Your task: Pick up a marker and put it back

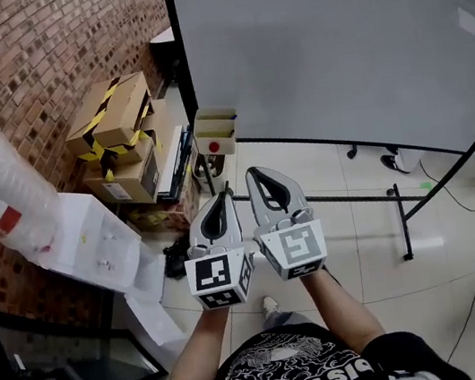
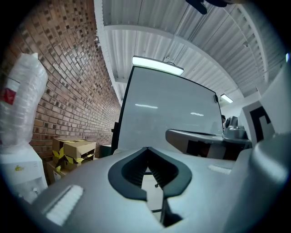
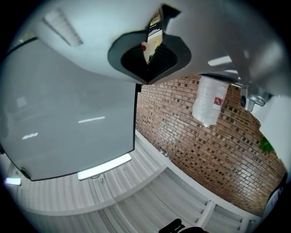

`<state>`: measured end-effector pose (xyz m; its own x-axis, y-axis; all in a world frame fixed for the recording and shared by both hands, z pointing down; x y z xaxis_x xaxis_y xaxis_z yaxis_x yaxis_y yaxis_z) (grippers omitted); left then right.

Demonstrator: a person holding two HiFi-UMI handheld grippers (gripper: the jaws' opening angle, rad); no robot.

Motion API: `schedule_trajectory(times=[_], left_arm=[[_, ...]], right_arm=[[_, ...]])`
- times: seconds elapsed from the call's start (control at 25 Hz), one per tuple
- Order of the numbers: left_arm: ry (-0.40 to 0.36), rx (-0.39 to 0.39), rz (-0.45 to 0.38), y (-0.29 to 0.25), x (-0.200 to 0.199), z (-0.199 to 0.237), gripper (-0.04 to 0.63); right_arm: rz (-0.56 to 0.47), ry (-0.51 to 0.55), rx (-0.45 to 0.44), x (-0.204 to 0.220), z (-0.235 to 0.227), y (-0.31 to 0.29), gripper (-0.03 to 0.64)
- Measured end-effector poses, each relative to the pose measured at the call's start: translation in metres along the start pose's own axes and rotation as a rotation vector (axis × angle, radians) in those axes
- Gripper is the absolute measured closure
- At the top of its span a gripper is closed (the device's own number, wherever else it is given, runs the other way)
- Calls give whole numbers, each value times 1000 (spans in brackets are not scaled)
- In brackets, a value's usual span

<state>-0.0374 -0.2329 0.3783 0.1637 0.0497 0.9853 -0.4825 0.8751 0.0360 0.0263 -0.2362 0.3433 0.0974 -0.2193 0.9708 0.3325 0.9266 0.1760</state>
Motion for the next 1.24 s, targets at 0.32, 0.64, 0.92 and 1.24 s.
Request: schedule_trajectory(times=[0.32,0.64,0.92,1.24], left_arm=[[-31,13,-26,36,-5,-15,591],[-41,34,-22,64,0,-25,591],[-48,51,-26,79,0,-33,591],[-50,53,-35,92,-2,-34,591]], right_arm=[[9,-13,-11,-13,26,45,615],[49,-20,-29,-12,42,77,615],[55,-24,-32,-15,51,93,615],[60,-26,-41,-18,59,104,615]])
Point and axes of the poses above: the fingertips, and each gripper's own axes: y backward along the fingers, z to its left, x out of its underside, the point moved 1 cm from there along y, backward along the fingers, and after that the axes turned 3 degrees about y, right-handed, at the moved point
